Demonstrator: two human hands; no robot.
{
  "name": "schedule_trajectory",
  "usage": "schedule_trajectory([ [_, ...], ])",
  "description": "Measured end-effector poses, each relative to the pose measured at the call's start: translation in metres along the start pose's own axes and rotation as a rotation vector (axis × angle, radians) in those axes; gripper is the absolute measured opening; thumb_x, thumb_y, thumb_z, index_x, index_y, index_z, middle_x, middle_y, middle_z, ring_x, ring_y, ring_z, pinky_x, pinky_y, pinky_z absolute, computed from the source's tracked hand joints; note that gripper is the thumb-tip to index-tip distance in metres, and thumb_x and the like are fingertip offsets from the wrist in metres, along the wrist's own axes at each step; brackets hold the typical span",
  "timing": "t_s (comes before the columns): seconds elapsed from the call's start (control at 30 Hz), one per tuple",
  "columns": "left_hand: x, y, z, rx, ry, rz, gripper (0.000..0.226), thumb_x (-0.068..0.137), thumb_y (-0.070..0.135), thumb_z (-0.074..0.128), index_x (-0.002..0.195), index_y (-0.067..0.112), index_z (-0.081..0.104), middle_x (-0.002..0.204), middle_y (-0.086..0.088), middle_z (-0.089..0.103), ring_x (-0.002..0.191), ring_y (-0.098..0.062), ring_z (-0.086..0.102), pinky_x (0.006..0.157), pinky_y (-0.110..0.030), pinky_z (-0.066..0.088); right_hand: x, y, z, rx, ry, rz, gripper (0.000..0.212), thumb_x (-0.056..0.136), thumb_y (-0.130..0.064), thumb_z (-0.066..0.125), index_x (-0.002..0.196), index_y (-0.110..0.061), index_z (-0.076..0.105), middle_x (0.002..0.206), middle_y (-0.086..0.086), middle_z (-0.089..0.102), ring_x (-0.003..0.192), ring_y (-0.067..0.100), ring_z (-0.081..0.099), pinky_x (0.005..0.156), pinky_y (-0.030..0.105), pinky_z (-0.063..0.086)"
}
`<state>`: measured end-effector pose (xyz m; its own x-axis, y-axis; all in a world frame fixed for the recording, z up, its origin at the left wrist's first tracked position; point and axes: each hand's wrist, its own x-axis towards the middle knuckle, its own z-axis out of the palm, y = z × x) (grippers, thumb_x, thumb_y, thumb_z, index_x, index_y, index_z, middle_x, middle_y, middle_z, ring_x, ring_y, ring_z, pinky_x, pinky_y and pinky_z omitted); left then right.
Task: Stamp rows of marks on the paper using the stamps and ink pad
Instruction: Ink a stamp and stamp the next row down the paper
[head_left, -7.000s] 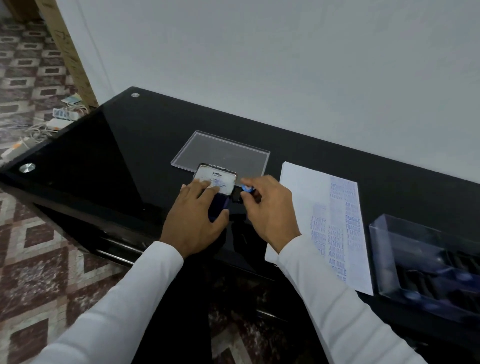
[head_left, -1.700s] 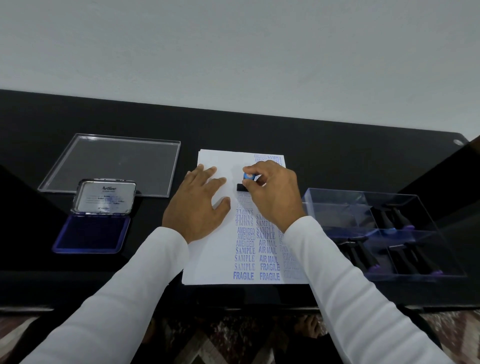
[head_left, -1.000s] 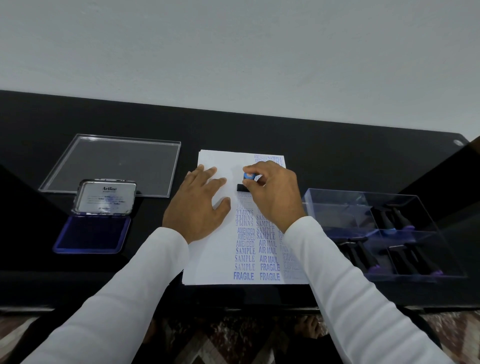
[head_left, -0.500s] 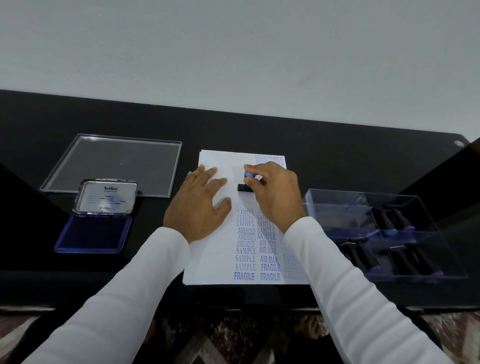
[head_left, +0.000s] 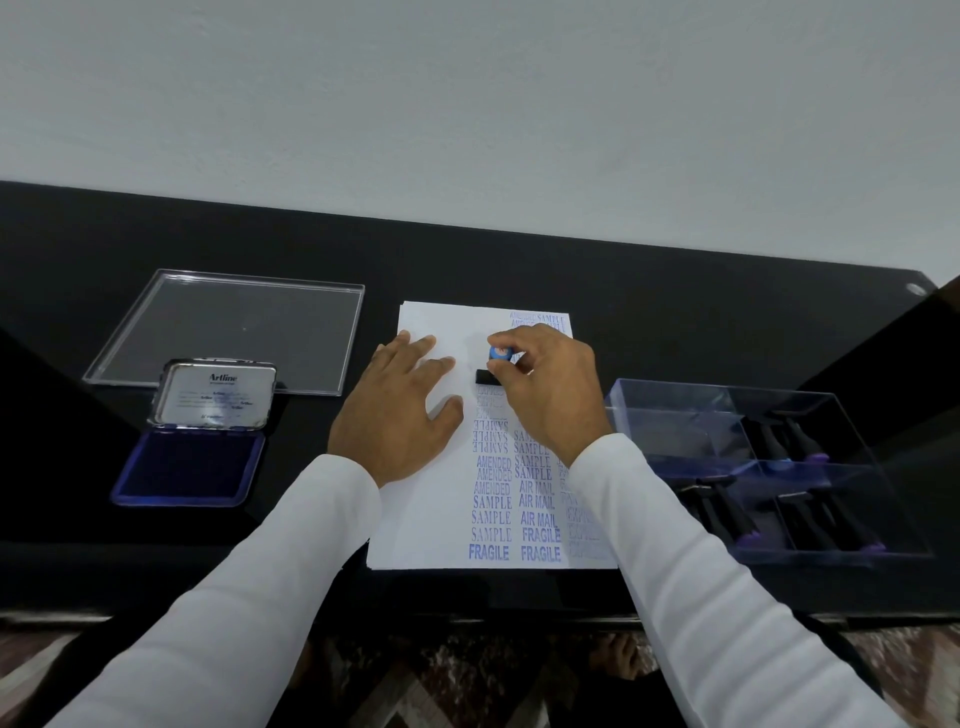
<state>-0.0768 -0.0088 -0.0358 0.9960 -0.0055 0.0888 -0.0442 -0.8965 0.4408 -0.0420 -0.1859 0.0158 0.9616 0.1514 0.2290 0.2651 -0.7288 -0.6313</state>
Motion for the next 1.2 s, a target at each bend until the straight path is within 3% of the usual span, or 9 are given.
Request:
schedule_trajectory([
  [0.2, 0.000, 0.001, -0.001, -0.008, -0.004, 0.003, 0.058, 0.097, 0.058, 0.048, 0.149, 0.033, 0.044, 0.165, 0.008, 0.024, 0.155, -0.021, 0.010, 0.121, -0.041, 0.011, 0.000, -0.002, -0.002, -0.027, -0.009, 0.009, 0.029, 0.092, -0.024, 0.069, 0.121, -0.019, 0.071, 0.119, -0.001, 0.069, 0.096, 0.009, 0.063, 0.089, 0.013, 0.040],
  [0.4, 0.001, -0.001, 0.001, -0.007, 0.005, 0.005, 0.057, 0.097, 0.059, 0.048, 0.148, 0.034, 0.045, 0.164, 0.009, 0.025, 0.155, -0.019, 0.011, 0.121, -0.040, 0.011, 0.000, -0.004, -0.002, -0.017, -0.008, 0.002, 0.030, 0.092, -0.022, 0.069, 0.122, -0.018, 0.070, 0.121, 0.000, 0.069, 0.101, 0.014, 0.066, 0.095, 0.021, 0.046],
  [0.77, 0.001, -0.001, 0.001, -0.003, 0.008, 0.003, 0.056, 0.097, 0.059, 0.048, 0.147, 0.034, 0.045, 0.164, 0.009, 0.025, 0.155, -0.019, 0.011, 0.121, -0.040, 0.012, -0.001, -0.006, -0.005, 0.007, 0.003, 0.022, 0.027, 0.092, -0.022, 0.070, 0.119, -0.018, 0.071, 0.119, -0.001, 0.069, 0.093, 0.011, 0.065, 0.091, 0.018, 0.047],
  [0.93, -0.001, 0.001, 0.000, -0.012, 0.005, -0.001, 0.056, 0.097, 0.059, 0.047, 0.148, 0.035, 0.044, 0.164, 0.011, 0.024, 0.155, -0.019, 0.010, 0.121, -0.042, 0.013, -0.007, -0.006, -0.013, 0.152, 0.209, 0.103, 0.021, 0.092, -0.024, 0.069, 0.113, -0.021, 0.072, 0.109, -0.007, 0.070, 0.086, 0.006, 0.065, 0.086, 0.023, 0.057],
  [1.07, -0.001, 0.000, 0.000, -0.013, -0.006, -0.009, 0.057, 0.097, 0.060, 0.046, 0.148, 0.036, 0.043, 0.165, 0.011, 0.023, 0.155, -0.019, 0.009, 0.121, -0.044, 0.015, -0.007, 0.000, -0.014, 0.385, 0.336, 0.254, 0.013, 0.089, -0.017, 0.069, 0.102, -0.021, 0.072, 0.091, -0.008, 0.072, 0.080, 0.012, 0.070, 0.073, 0.038, 0.062],
  [1.2, -0.002, 0.001, -0.001, -0.023, 0.014, 0.006, 0.055, 0.097, 0.057, 0.047, 0.147, 0.035, 0.045, 0.164, 0.011, 0.024, 0.155, -0.018, 0.009, 0.121, -0.041, 0.015, -0.007, 0.003, -0.014, 0.469, 0.399, 0.342, 0.011, 0.088, -0.016, 0.068, 0.095, -0.023, 0.069, 0.086, -0.009, 0.071, 0.078, 0.014, 0.070, 0.069, 0.039, 0.062],
])
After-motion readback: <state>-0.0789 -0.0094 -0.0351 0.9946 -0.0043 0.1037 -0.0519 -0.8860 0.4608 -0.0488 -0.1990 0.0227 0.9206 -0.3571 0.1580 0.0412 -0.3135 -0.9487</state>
